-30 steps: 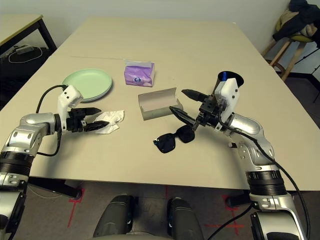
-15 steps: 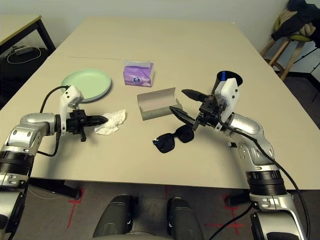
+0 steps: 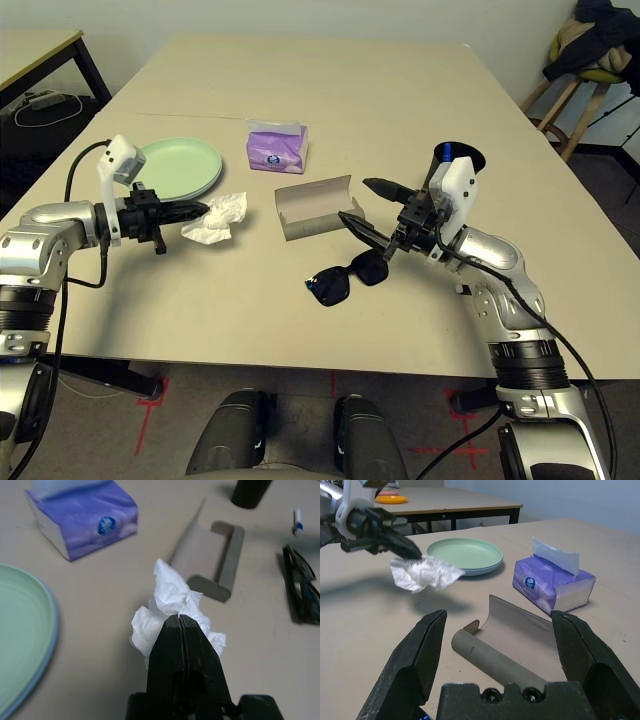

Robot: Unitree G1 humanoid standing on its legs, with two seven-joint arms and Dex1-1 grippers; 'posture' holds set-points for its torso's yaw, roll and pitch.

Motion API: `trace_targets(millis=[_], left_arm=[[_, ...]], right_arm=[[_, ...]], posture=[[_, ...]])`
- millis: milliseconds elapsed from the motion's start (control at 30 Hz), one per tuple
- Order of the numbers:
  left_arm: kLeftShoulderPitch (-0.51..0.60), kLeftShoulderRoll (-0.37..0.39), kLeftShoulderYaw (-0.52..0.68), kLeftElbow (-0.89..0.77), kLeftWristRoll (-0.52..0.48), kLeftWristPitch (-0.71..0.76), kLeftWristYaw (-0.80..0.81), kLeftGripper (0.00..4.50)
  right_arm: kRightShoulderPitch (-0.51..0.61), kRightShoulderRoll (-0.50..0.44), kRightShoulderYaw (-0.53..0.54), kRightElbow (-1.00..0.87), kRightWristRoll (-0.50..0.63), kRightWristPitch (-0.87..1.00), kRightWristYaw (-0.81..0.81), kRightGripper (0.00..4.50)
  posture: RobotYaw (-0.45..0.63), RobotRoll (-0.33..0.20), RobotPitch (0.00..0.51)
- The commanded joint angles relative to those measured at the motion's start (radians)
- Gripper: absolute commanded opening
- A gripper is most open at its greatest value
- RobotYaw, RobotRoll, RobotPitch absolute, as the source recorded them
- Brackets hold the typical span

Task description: Organize and tidy the items on the table.

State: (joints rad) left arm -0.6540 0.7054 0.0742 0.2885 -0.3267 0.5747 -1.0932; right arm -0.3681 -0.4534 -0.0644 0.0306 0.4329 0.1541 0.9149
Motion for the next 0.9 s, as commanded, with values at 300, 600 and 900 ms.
trace_targets(millis=[300, 600, 900], left_arm=[[-0.149, -0.052, 0.108, 0.106, -0.066, 0.014, 0.142, 0.04], [-0.161, -0.054, 0.112, 0.127, -0.067, 0.004, 0.163, 0.04], [-0.242, -0.085, 0.141, 0.244, -0.047, -0.064, 0.279, 0.04]], right_arm=[[-0.022, 0.015, 0.003, 0.032, -0.005, -0.026, 0.004, 4.50], [-0.019, 0.015, 0.007, 0.029, -0.005, -0.026, 0.007, 4.50], [-0.026, 0.027, 0.005, 0.014, -0.002, -0.014, -0.018, 4.50]], posture=[[0.19, 0.000, 0.045], [0.19, 0.000, 0.044], [0.19, 0.000, 0.043]])
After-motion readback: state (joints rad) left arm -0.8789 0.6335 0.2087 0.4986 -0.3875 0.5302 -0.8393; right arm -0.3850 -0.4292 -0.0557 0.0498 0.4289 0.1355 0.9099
